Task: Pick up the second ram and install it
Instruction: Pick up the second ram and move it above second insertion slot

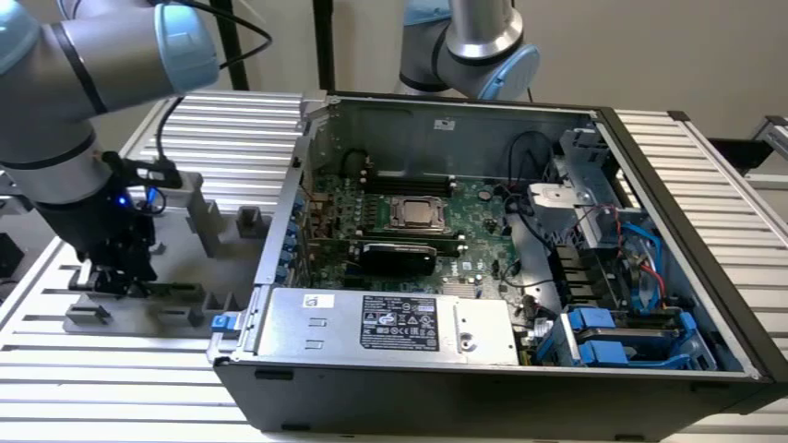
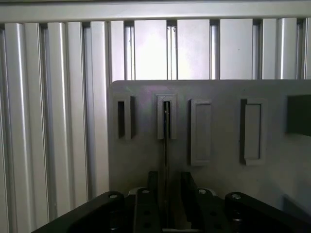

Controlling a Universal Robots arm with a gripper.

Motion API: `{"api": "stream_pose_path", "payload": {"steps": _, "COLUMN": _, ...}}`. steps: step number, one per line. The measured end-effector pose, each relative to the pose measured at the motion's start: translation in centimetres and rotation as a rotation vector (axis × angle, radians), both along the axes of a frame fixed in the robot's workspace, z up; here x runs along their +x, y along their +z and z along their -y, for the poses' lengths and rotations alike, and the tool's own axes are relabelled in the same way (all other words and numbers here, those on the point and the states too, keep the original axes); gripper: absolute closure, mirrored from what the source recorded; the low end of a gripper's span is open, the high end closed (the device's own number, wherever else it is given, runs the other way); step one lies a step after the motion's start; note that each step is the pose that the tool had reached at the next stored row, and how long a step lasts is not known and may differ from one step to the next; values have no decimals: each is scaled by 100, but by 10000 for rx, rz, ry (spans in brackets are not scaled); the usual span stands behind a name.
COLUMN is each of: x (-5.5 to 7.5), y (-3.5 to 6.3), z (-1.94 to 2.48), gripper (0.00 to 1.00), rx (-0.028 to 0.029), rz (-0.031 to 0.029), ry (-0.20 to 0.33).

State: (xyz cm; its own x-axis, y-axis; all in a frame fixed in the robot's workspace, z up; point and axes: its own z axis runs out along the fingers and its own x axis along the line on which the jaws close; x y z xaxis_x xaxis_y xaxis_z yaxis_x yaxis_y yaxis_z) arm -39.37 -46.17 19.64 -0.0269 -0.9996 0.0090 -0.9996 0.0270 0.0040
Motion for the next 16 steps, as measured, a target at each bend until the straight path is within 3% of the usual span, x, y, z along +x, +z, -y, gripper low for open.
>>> {"api": "stream_pose_path", "payload": {"steps": 12, "x": 47, "y": -2, "z": 1, "gripper": 0, "rx": -1, "rz": -1, "ry": -2}}
{"api": "stream_pose_path", "payload": {"steps": 13, "x": 48, "y": -2, "z": 2, "gripper": 100, "rx": -1, "rz": -1, "ry": -1}}
{"api": "stream_pose_path", "payload": {"steps": 16, "x": 48, "y": -3, "z": 7, "gripper": 100, "rx": 0, "rz": 0, "ry": -1}}
